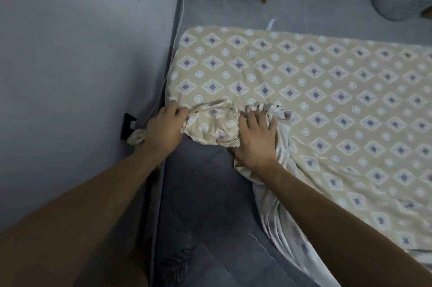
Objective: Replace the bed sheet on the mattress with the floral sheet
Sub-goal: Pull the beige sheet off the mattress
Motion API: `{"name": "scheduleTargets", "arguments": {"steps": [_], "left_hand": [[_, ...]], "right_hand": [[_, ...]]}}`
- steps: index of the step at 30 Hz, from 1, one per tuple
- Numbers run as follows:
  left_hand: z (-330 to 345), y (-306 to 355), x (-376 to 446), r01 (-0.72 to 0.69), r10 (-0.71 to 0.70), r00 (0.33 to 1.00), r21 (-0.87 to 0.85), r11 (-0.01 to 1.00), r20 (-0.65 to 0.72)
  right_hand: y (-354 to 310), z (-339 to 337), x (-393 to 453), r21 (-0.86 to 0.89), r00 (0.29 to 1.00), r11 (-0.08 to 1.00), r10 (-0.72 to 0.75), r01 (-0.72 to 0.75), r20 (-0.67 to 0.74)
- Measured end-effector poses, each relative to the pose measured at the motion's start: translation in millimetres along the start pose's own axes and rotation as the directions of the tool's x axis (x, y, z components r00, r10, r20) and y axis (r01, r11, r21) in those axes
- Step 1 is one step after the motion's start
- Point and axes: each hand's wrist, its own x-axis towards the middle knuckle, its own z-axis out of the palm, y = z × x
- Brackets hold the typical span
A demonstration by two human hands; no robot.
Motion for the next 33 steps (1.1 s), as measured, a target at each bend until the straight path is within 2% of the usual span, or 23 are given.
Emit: {"name": "scheduleTargets", "arguments": {"steps": [3,5,7,9,11,13,15,16,20,22,25,30,33], "left_hand": [[-36,-3,46,-0.073,0.073,0.997,0.027,0.997,-0.005],[-77,2,99,-0.128,0.124,0.979,-0.014,0.992,-0.159],[-124,5,156,-0.192,0.182,0.930,-0.002,0.981,-0.320],[-149,9,194,-0.235,0.210,0.912,-0.030,0.971,-0.353],[-135,7,212,-0.236,0.215,0.939,-0.049,0.970,-0.267],[-96,0,216,-0.210,0.208,0.972,-0.011,0.978,-0.106],[-55,-4,220,-0.200,0.196,0.978,0.055,0.978,0.078],[-40,-6,228,-0.215,0.205,0.973,0.086,0.973,0.110],[-21,-13,260,-0.342,0.343,0.939,0.108,0.933,0.012],[-14,-14,267,-0.376,0.380,0.921,0.059,0.925,-0.083],[-10,-12,272,-0.398,0.391,0.910,-0.022,0.917,-0.137],[-9,-15,279,-0.368,0.369,0.929,-0.039,0.929,0.013],[-4,-12,281,-0.354,0.356,0.934,-0.037,0.934,0.039]], "right_hand": [[9,-15,40,0.033,0.981,0.999,0.034,-0.028,-0.191],[20,-38,74,0.083,0.956,0.994,0.097,-0.076,-0.278],[40,-62,111,0.114,0.909,0.983,0.174,-0.140,-0.379],[61,-83,140,0.103,0.883,0.975,0.224,-0.199,-0.412],[78,-84,160,0.073,0.918,0.975,0.223,-0.210,-0.329],[92,-68,173,0.098,0.979,0.983,0.167,-0.156,-0.115],[107,-45,183,0.163,0.995,0.982,0.082,-0.091,0.062],[116,-32,188,0.183,0.996,0.981,0.048,-0.061,0.073],[135,1,203,0.218,0.996,0.975,-0.015,0.033,-0.085],[137,10,205,0.205,0.996,0.979,0.004,0.015,-0.091],[133,-1,209,0.197,0.998,0.979,0.054,-0.052,-0.008],[131,-10,217,0.203,0.974,0.971,0.086,-0.129,0.210],[134,-8,216,0.223,0.966,0.967,0.066,-0.123,0.250]]}}
